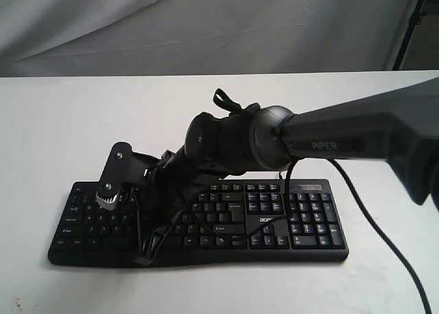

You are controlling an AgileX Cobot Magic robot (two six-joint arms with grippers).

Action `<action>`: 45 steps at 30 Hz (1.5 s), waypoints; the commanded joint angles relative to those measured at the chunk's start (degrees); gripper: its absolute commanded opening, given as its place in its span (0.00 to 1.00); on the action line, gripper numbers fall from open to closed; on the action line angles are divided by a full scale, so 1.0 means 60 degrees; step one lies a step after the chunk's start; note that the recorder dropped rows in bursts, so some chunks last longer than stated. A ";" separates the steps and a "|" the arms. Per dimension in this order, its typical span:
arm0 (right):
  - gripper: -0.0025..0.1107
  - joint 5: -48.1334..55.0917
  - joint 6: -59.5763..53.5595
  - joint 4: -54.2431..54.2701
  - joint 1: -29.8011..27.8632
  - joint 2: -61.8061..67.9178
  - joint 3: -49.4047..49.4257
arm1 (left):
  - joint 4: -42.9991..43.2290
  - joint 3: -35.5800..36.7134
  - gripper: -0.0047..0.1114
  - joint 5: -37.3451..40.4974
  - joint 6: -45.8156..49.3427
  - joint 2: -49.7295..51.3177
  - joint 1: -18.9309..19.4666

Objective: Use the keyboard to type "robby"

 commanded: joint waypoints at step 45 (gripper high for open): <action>0.02 0.0333 0.0241 -0.0204 0.0010 0.0111 0.0070 | 0.0045 0.0041 0.04 -0.0051 -0.0026 -0.0033 -0.0061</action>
